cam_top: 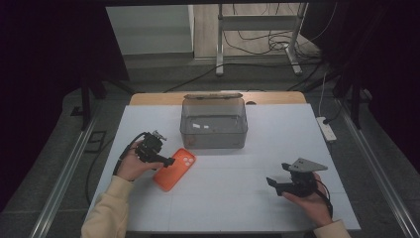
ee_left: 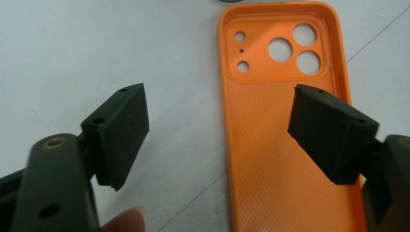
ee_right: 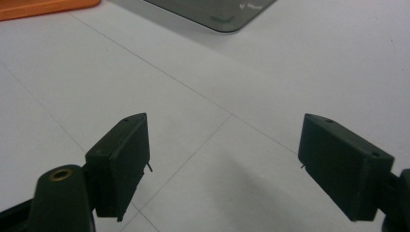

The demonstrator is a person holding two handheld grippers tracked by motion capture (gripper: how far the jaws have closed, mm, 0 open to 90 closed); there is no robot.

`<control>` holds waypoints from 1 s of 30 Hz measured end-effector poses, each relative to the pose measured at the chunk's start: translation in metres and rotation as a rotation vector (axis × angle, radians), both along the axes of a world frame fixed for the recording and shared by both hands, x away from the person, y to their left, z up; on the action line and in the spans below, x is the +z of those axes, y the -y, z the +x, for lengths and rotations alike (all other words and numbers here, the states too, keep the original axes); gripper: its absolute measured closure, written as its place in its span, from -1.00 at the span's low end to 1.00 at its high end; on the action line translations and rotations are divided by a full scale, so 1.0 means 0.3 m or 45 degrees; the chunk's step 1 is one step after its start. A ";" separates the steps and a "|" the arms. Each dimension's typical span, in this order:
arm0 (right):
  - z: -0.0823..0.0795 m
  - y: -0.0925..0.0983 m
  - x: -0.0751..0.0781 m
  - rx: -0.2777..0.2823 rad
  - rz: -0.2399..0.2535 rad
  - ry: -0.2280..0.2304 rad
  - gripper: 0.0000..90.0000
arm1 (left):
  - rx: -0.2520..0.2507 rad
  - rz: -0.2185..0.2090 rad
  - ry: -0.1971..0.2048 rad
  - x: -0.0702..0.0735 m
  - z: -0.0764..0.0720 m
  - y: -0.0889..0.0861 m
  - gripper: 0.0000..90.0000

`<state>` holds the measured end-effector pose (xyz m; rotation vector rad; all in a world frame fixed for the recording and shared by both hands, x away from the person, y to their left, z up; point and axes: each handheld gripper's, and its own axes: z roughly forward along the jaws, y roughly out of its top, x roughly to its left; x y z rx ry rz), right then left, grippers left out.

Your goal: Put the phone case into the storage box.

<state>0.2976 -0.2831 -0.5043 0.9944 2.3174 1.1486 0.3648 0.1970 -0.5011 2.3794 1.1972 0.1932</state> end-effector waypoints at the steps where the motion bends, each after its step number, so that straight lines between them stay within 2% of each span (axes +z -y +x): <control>1: 0.000 0.000 -0.001 0.003 0.009 0.000 -0.58 | -0.004 0.002 -0.001 0.000 0.000 0.000 -0.46; 13: 0.001 0.000 -0.001 0.001 0.007 0.000 -0.58 | -0.036 0.049 -0.006 -0.011 -0.004 0.012 -0.18; 22: 0.000 0.000 0.000 -0.002 -0.001 0.001 -0.58 | -0.043 0.070 -0.022 -0.016 -0.004 0.015 0.11; 30: 0.000 0.001 0.001 -0.003 -0.001 0.001 -0.58 | -0.046 0.095 -0.032 -0.022 -0.003 0.018 0.19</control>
